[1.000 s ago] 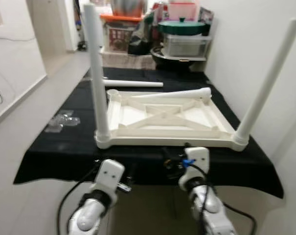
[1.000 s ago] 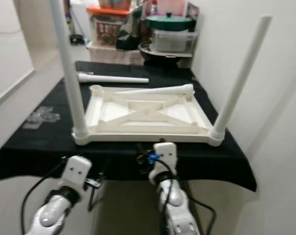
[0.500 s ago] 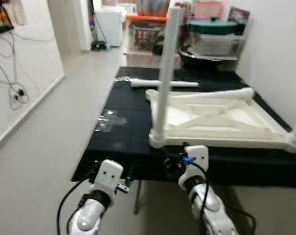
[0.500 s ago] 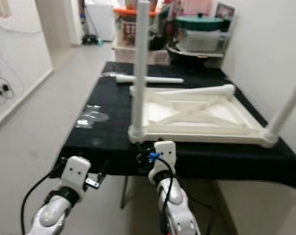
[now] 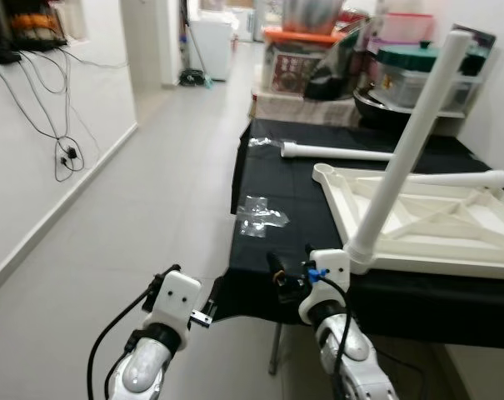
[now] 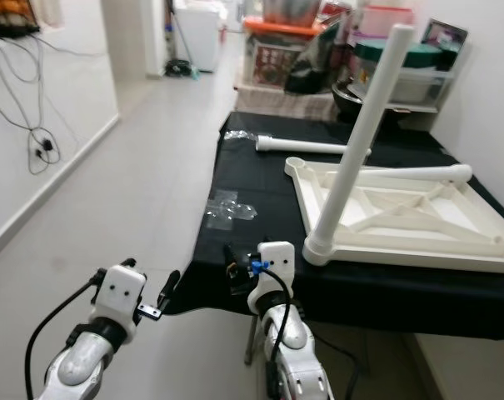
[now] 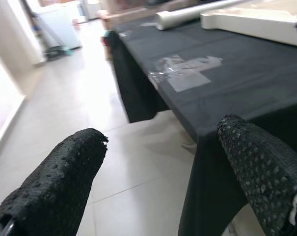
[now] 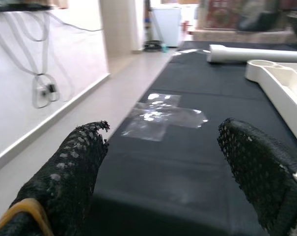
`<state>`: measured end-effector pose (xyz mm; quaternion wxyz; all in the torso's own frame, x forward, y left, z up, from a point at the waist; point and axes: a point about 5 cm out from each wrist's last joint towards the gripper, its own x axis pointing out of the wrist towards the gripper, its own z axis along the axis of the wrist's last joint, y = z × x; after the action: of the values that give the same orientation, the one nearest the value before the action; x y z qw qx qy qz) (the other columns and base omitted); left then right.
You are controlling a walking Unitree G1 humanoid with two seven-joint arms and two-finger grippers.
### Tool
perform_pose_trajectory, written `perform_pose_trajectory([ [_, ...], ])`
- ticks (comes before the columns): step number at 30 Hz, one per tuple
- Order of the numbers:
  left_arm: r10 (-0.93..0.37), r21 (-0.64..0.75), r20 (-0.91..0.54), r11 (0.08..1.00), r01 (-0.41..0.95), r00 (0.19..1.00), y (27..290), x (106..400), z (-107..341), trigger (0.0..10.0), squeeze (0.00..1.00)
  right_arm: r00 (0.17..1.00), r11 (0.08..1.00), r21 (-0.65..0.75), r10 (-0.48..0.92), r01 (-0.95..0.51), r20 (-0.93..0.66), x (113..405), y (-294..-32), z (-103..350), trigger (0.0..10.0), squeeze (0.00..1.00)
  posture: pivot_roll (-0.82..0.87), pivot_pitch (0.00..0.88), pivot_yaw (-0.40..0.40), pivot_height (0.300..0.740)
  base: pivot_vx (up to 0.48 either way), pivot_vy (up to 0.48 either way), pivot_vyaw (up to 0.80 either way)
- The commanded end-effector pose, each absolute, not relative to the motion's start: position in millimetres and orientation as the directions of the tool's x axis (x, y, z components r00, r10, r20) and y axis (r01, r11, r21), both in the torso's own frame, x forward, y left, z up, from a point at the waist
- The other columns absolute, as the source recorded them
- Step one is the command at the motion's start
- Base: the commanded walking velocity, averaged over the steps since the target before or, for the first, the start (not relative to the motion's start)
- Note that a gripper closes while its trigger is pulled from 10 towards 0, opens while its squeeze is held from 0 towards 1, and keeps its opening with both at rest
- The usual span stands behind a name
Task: Building children table
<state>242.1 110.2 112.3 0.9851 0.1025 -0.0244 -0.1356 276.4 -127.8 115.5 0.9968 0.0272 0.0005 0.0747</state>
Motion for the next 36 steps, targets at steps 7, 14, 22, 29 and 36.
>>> perform_pose_trajectory([
  [7, -0.283, 0.202, 0.012, 0.94, 0.275, 0.959, 106.1, 240.5, 110.7, 10.0, 0.0, 0.988, 0.987, 0.044, 0.153, -0.151, -0.022, 274.0, -130.2, 109.8, 10.0, 0.0, 0.05, 0.001, -0.063, 0.74, 0.0, 0.462, -0.75],
  [14, -0.288, 0.197, 0.01, 0.939, 0.281, 0.957, 105.9, 240.1, 110.1, 10.0, 0.0, 0.986, 0.986, 0.047, 0.164, -0.163, -0.021, 273.2, -128.8, 109.6, 10.0, 0.0, 0.05, 0.0, -0.062, 0.74, 0.0, 0.462, -0.79],
  [22, -0.294, 0.183, 0.007, 0.94, 0.288, 0.956, 105.6, 240.2, 109.8, 10.0, 0.0, 0.986, 0.986, 0.037, 0.165, -0.165, -0.013, 272.6, -128.4, 110.4, 10.0, 0.0, 0.05, 0.0, -0.059, 0.74, 0.068, 0.255, -0.8],
  [29, -0.295, 0.183, 0.002, 0.939, 0.29, 0.955, 106.2, 240.5, 109.8, 10.0, 0.0, 0.986, 0.985, 0.039, 0.168, -0.168, -0.015, 272.4, -127.5, 109.9, 10.0, 0.0, 0.06, 0.0, -0.058, 0.74, 0.0, 0.0, -0.8],
  [36, -0.294, 0.162, -0.001, 0.943, 0.29, 0.956, 107.7, 241.7, 110.1, 10.0, 0.0, 0.987, 0.986, 0.039, 0.163, -0.163, -0.006, 272.8, -126.9, 111.4, 10.0, 0.0, 0.06, 0.003, -0.049, 0.74, 0.0, 0.0, -0.8],
])
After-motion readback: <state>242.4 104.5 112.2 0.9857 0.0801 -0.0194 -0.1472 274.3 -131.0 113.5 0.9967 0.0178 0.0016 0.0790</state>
